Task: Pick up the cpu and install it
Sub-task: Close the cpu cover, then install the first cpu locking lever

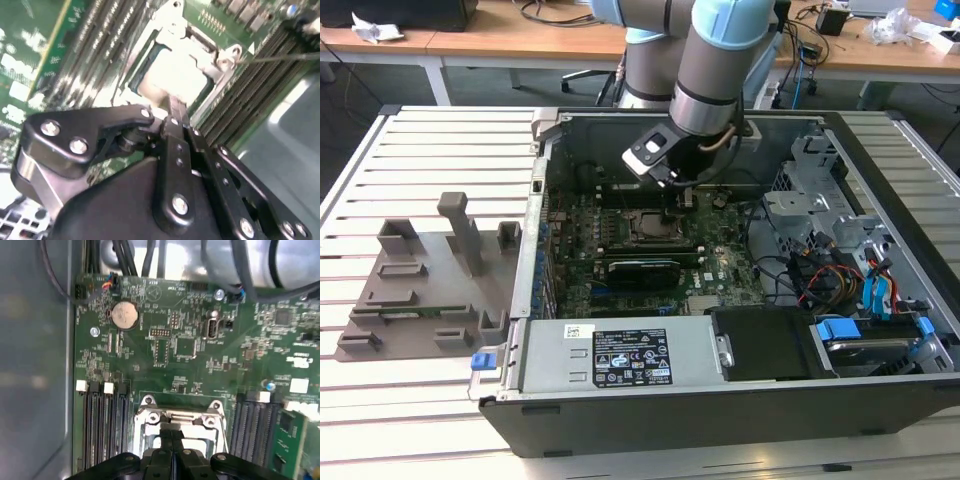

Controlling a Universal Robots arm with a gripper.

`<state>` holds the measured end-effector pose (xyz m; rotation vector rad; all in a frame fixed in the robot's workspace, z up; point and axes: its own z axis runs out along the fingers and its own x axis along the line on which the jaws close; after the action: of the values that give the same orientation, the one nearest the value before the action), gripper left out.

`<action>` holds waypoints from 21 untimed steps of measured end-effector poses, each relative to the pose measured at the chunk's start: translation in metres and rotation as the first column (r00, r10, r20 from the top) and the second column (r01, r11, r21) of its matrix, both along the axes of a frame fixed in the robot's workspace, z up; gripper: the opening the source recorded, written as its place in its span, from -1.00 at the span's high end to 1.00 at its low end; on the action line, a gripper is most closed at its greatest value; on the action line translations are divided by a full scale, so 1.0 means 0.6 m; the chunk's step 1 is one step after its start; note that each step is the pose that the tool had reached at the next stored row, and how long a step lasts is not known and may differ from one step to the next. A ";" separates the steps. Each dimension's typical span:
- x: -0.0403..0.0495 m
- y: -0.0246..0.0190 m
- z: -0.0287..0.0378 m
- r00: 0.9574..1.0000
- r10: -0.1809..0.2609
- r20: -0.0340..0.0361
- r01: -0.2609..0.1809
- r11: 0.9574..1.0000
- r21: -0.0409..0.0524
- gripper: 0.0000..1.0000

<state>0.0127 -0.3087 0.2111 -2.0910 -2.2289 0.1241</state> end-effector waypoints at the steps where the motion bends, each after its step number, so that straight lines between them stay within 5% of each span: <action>1: 0.001 0.0000 0.006 1.000 0.000 -0.001 0.000 1.000 0.000 0.79; 3: 0.002 0.0000 0.023 1.000 0.000 -0.003 0.000 1.000 0.000 0.79; 7: 0.002 0.0000 0.081 1.000 0.000 -0.003 0.000 1.000 0.000 0.79; 8: 0.002 -0.0001 0.087 1.000 0.000 -0.003 0.000 1.000 0.000 0.79; 21: 0.002 -0.0001 0.090 1.000 0.011 -0.004 -0.011 1.000 0.000 0.79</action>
<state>0.0140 -0.3087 0.2654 -2.0772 -2.2388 0.1287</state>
